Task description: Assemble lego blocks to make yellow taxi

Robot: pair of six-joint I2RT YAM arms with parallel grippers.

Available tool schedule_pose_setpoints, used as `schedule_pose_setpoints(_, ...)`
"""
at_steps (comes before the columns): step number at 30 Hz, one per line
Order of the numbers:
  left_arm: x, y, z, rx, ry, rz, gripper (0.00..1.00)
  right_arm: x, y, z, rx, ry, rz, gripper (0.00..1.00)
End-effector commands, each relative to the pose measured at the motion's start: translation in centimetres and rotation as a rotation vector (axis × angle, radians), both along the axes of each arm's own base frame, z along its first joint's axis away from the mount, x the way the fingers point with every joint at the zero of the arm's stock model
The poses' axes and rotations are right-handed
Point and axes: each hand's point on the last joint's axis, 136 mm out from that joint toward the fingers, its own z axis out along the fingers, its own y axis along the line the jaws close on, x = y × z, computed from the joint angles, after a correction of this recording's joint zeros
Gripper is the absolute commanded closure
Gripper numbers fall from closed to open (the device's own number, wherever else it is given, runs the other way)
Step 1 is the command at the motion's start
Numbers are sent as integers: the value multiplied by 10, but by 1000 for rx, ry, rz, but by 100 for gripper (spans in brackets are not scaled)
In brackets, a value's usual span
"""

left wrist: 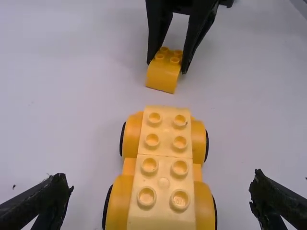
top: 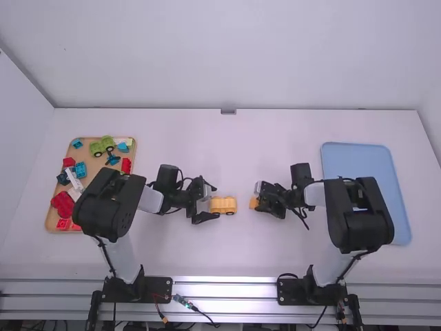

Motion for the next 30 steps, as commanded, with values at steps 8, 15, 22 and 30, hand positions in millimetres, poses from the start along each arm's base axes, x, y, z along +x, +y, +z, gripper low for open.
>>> schedule_pose_setpoints(8,-3,-3,-18,14,1,-36,1,4,30,34,137,-13,131,88)
schedule_pose_setpoints(15,-2,-18,-25,41,-4,-68,1,8,40,56,235,-3,147,87)
schedule_pose_setpoints(22,0,-31,-35,121,-36,-55,1,-1,54,65,295,-14,205,87)
schedule_pose_setpoints(30,2,-29,-37,138,-38,-35,19,-13,77,67,302,-23,279,91)
